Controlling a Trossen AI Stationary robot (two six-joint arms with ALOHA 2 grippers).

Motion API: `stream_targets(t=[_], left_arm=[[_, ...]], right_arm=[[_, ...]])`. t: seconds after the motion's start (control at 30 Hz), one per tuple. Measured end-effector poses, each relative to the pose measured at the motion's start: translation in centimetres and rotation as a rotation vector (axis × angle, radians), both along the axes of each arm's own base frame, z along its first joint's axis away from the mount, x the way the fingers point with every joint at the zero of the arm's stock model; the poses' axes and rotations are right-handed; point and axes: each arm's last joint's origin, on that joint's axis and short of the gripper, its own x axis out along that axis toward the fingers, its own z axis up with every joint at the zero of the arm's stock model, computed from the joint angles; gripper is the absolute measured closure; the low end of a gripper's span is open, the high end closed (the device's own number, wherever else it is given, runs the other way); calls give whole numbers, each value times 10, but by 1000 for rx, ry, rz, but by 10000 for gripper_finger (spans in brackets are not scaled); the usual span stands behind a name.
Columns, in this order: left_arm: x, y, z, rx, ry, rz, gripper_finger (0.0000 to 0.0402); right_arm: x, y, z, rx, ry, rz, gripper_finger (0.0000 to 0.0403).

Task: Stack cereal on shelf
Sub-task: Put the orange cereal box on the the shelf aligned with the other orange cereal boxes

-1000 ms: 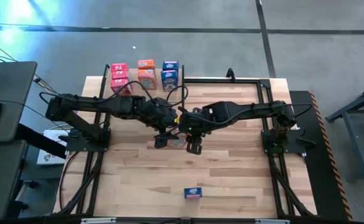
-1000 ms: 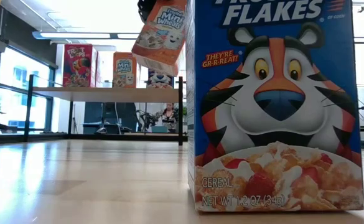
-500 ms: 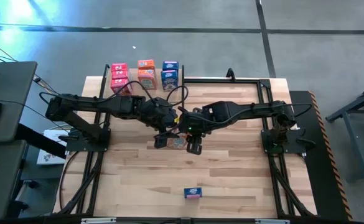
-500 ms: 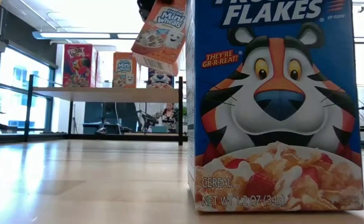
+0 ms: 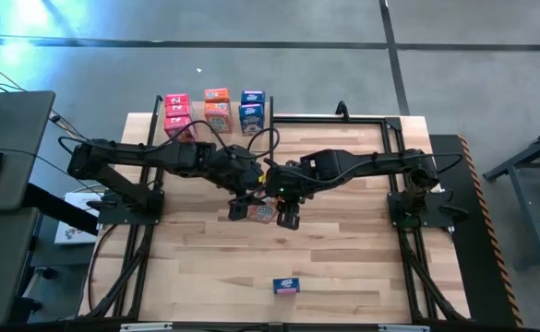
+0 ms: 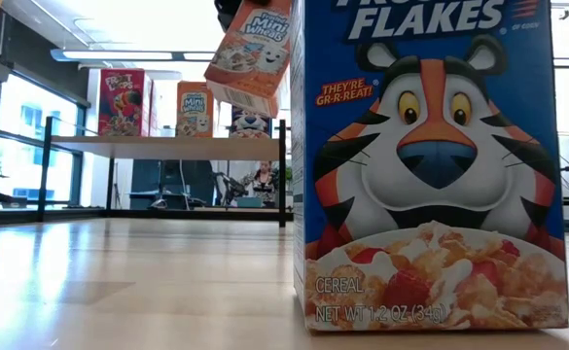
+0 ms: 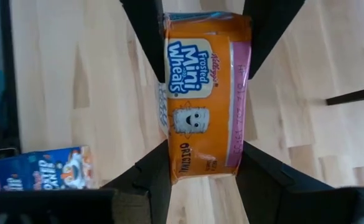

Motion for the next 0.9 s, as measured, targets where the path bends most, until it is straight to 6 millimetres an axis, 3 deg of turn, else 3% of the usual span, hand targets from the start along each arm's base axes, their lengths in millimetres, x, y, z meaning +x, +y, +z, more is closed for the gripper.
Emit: stream_targets(t=[0.2,0.6,0.9], left_arm=[[0,0,0,1,1,0,246],[0,0,-1,1,6,-2,247],[-6,0,0,10,36,-9,247]], right_arm=[[0,-2,0,37,4,-12,238],[-3,-2,-2,14,39,-13,140],[-17,0,13,-64,11,-8,135]])
